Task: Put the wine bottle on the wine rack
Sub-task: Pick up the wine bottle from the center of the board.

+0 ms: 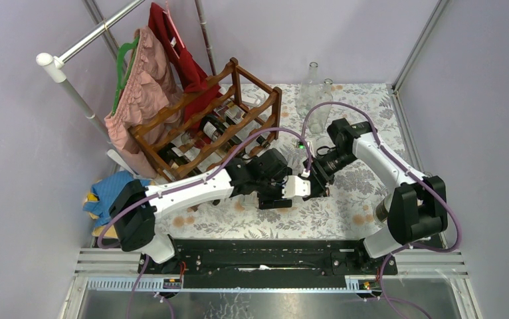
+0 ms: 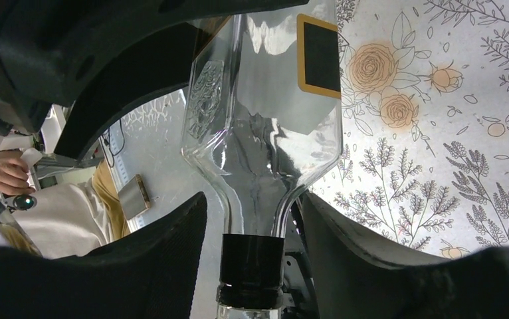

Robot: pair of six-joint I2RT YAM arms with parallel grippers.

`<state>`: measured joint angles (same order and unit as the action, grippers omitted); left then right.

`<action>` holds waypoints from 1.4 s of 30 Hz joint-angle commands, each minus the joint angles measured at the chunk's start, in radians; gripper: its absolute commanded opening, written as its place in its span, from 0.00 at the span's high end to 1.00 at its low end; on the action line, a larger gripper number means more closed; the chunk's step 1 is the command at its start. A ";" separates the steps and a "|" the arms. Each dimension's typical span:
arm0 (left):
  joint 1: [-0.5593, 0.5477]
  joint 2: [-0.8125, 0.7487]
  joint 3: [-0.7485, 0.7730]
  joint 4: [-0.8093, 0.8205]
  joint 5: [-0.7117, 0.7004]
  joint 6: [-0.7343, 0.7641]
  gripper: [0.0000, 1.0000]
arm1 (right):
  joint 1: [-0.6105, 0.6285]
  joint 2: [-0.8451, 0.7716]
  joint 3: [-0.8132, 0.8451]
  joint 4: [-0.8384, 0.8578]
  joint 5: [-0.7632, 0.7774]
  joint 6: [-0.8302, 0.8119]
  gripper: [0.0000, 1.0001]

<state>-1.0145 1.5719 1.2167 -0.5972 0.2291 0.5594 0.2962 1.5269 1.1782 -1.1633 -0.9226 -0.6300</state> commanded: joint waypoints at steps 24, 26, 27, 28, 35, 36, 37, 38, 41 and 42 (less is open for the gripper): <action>-0.003 0.020 0.098 0.007 -0.012 0.061 1.00 | 0.062 0.041 -0.014 0.016 0.043 0.054 0.36; -0.003 0.023 0.098 0.007 -0.008 0.062 1.00 | 0.064 0.041 -0.012 0.020 0.040 0.059 0.37; -0.003 0.025 0.098 0.007 -0.006 0.061 1.00 | 0.065 0.042 -0.011 0.022 0.041 0.061 0.37; -0.003 0.026 0.099 0.007 -0.005 0.061 1.00 | 0.066 0.042 -0.011 0.021 0.041 0.061 0.38; -0.002 0.028 0.102 0.005 -0.023 0.060 1.00 | 0.070 0.038 -0.024 0.014 0.051 0.058 0.53; -0.003 0.029 0.103 0.006 -0.026 0.060 1.00 | 0.071 0.038 -0.025 0.009 0.051 0.055 0.58; -0.003 0.030 0.104 0.005 -0.028 0.058 1.00 | 0.071 0.040 -0.025 0.003 0.047 0.052 0.66; -0.003 0.030 0.103 0.005 -0.029 0.057 1.00 | 0.072 0.042 -0.025 -0.002 0.045 0.048 0.71; -0.003 0.032 0.104 0.005 -0.032 0.053 1.00 | 0.070 0.044 -0.031 -0.009 0.043 0.043 0.87; -0.003 0.032 0.105 0.005 -0.034 0.051 1.00 | 0.072 0.045 -0.033 -0.009 0.041 0.044 0.90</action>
<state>-1.0145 1.6165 1.2556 -0.6735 0.2050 0.6041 0.3538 1.5707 1.1511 -1.1450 -0.8562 -0.5812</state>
